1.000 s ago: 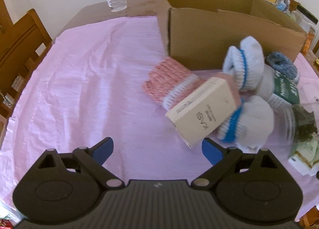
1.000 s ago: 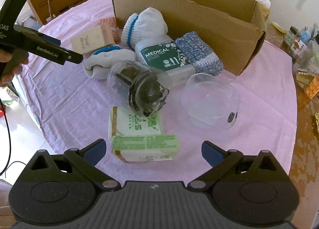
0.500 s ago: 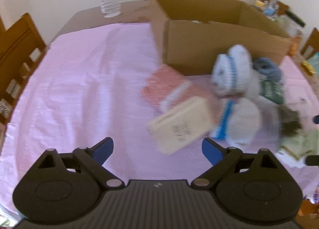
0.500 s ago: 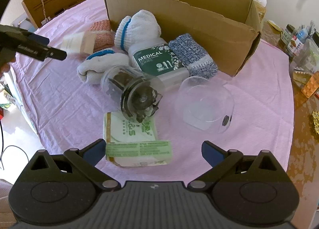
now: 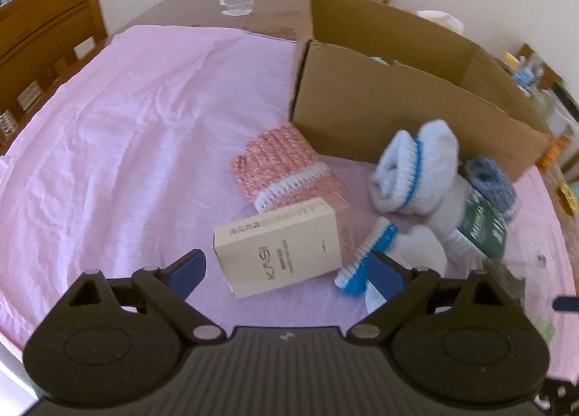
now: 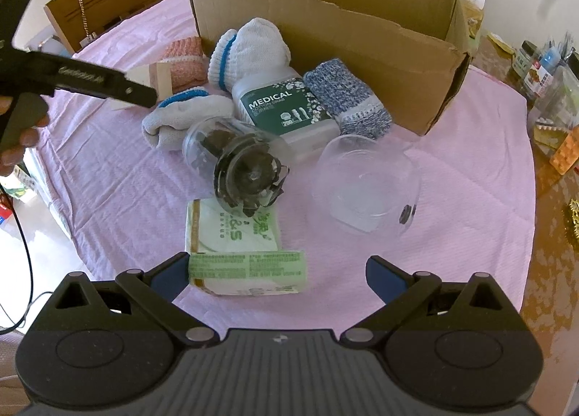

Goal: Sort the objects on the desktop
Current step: 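Move the left tool to the white KASI box while the right tool approaches the green-white pack, then grasp the KASI box with the left tool while the right tool grasps the green-white pack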

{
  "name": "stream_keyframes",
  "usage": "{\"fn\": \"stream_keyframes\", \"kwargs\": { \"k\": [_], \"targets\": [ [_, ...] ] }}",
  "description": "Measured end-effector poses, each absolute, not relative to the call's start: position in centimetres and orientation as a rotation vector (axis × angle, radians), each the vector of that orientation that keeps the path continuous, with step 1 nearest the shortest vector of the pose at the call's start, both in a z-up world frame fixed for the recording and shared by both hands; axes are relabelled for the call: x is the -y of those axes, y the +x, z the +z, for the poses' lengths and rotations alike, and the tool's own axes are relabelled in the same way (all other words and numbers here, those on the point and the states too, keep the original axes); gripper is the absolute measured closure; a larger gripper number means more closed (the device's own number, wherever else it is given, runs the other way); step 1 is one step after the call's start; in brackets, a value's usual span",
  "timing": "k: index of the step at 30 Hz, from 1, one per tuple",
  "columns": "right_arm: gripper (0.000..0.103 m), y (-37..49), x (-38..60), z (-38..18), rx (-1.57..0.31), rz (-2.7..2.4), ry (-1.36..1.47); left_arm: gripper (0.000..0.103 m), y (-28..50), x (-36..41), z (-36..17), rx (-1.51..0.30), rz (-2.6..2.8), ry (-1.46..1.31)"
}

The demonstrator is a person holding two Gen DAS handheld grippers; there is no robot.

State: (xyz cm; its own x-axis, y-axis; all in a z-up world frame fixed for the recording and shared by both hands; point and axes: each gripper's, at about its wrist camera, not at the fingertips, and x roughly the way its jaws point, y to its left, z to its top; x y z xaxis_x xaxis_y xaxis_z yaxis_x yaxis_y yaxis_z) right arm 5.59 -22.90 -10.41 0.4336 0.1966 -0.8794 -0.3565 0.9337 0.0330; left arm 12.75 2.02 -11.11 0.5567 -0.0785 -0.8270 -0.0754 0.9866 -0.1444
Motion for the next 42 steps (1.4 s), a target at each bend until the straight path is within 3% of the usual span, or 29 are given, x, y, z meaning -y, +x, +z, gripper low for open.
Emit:
{"fn": "stream_keyframes", "kwargs": {
  "k": [18,22,28,42],
  "targets": [
    [0.001,5.2,22.3,-10.7,-1.061,0.414,-0.193,0.013,13.0,-2.3,-11.3,-0.966,0.082,-0.269],
    [0.009,5.2,22.1,-10.7,-1.062,0.442,-0.188,0.021,13.1,-2.3,-11.1,-0.968,0.062,-0.26],
    [0.031,5.2,21.9,-10.7,-1.078,0.464,-0.185,0.021,13.0,-2.1,-11.0,-0.967,0.042,-0.215],
    [0.034,5.1,22.4,-9.6,-1.078,0.478,-0.171,0.021,13.0,-1.9,-8.5,-0.962,-0.062,-0.066]
  ]
}}
